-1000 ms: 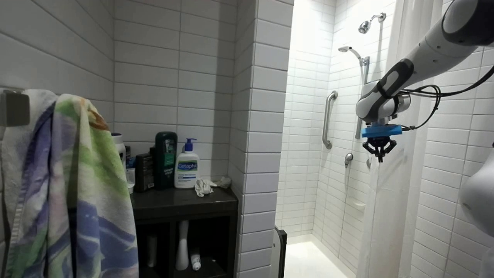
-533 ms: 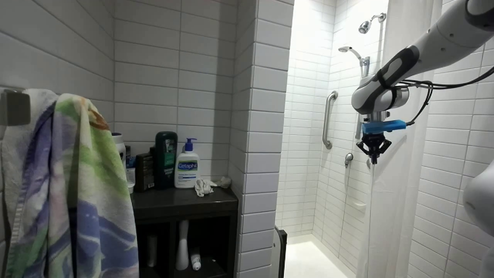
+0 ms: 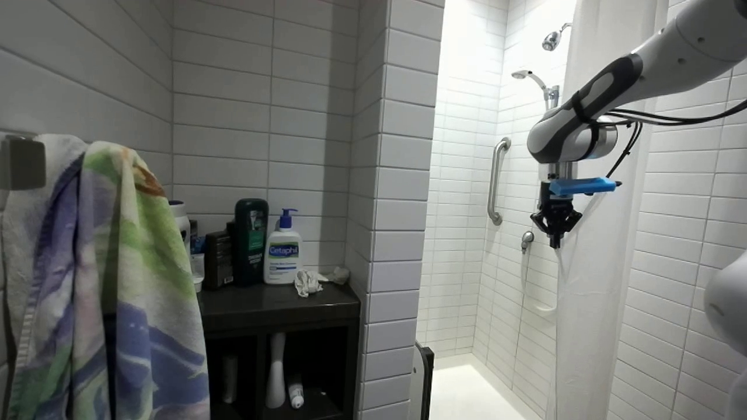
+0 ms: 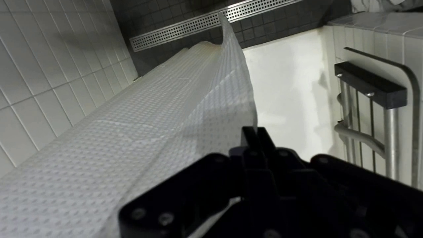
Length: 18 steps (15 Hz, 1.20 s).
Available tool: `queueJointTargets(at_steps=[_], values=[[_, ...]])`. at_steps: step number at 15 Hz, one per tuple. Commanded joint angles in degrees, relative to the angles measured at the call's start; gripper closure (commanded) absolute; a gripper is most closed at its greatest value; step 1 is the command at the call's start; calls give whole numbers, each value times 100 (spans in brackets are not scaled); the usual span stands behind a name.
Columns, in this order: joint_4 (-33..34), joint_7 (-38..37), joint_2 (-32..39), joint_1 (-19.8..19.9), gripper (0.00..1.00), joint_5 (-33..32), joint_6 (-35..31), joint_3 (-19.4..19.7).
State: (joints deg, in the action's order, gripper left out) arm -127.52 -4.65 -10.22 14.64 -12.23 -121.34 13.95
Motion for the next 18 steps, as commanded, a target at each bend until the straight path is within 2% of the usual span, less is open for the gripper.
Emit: queueJointTargets(at_steps=[1,10,18], values=[[-249,492,-83,-236,99,412,241,-139],[-158,774,-155,-898,99,921,365,-711],[-146,1359,-323,-1421,99,1626,467,-1034]])
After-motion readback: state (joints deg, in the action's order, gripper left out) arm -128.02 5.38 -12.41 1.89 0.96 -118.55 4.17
